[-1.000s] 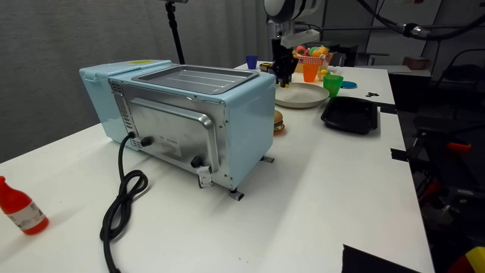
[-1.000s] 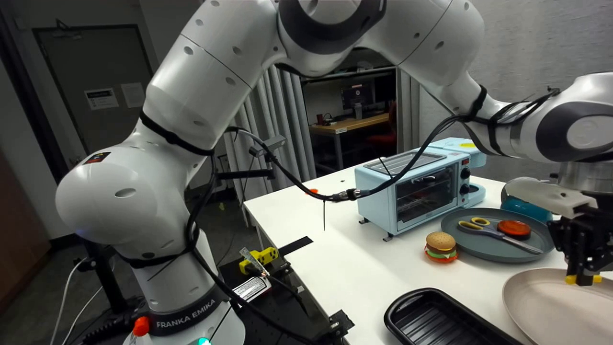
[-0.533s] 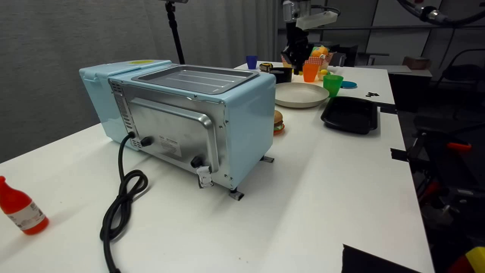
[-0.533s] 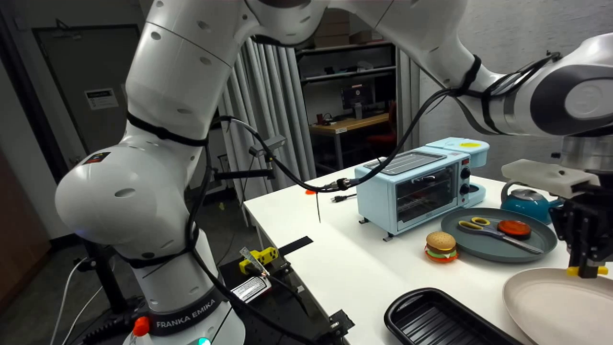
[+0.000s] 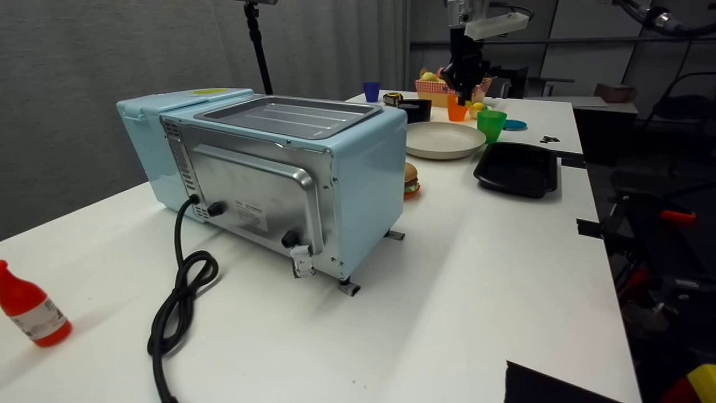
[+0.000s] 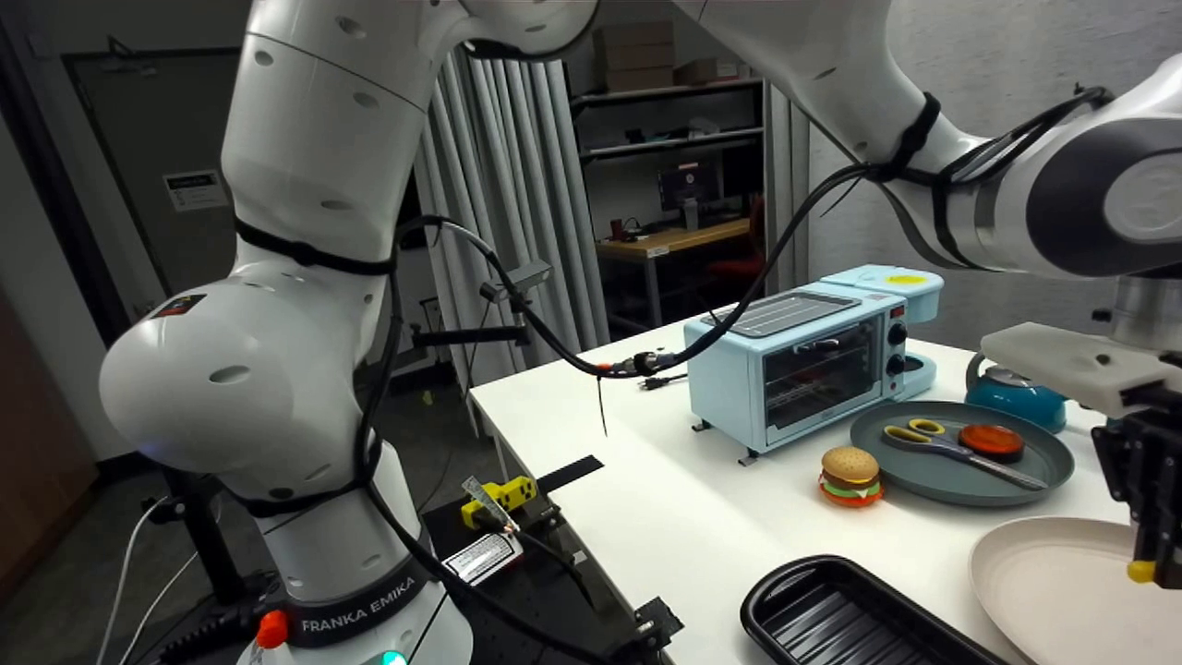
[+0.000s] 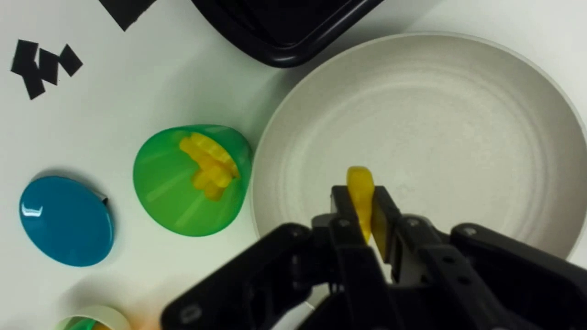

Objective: Remove the chip from the plate and put it in the green cup.

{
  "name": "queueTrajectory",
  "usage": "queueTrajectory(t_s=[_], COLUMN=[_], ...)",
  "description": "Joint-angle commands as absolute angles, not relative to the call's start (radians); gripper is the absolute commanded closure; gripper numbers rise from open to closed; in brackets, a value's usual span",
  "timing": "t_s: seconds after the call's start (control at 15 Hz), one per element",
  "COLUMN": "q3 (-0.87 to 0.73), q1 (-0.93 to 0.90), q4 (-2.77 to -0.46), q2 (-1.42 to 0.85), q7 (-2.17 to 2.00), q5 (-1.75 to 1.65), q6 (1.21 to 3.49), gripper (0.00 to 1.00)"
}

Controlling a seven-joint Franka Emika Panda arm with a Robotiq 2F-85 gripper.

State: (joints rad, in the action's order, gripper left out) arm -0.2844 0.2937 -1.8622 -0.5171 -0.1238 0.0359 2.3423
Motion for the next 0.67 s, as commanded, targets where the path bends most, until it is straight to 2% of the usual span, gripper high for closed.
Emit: queueTrajectory(t_s=[0.0, 0.6], q3=[-0.29, -0.296], q1=[0.327, 0.394], q4=[-1.925, -1.943], q2=[-0.476, -0.488], q7=[-0.107, -0.087], q5=[0.043, 0.071], q6=[2.394, 2.438], gripper=[0.96, 0.96])
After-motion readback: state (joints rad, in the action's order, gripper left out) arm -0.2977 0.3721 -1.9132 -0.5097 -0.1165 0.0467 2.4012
